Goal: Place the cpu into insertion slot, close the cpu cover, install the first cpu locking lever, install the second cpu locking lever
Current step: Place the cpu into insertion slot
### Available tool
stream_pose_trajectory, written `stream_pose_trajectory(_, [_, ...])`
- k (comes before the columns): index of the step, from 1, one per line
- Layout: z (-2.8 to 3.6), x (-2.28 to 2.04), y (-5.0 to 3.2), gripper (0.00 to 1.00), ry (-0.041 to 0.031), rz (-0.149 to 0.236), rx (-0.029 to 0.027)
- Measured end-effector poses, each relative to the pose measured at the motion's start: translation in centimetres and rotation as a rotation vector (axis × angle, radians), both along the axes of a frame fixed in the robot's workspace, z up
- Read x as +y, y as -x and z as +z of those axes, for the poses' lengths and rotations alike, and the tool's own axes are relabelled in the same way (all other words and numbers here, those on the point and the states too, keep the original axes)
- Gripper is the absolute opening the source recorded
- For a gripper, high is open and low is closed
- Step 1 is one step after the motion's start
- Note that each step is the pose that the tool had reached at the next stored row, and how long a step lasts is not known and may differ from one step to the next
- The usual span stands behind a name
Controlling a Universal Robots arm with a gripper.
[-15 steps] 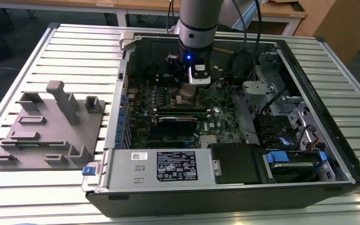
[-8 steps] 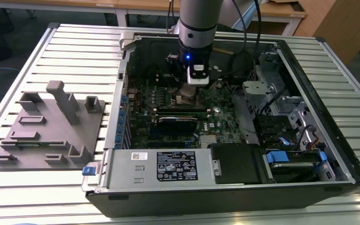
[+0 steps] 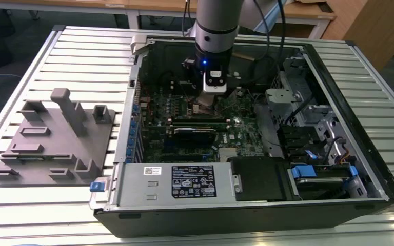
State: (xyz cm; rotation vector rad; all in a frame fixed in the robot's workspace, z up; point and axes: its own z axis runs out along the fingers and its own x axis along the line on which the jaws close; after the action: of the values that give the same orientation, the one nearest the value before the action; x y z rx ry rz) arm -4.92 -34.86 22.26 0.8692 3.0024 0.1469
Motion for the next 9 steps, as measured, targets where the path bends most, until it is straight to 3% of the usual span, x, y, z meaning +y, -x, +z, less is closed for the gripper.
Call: stream_pose_trajectory(9, [-0.06, 0.0, 0.0, 0.54, 0.0, -0.108, -0.0007])
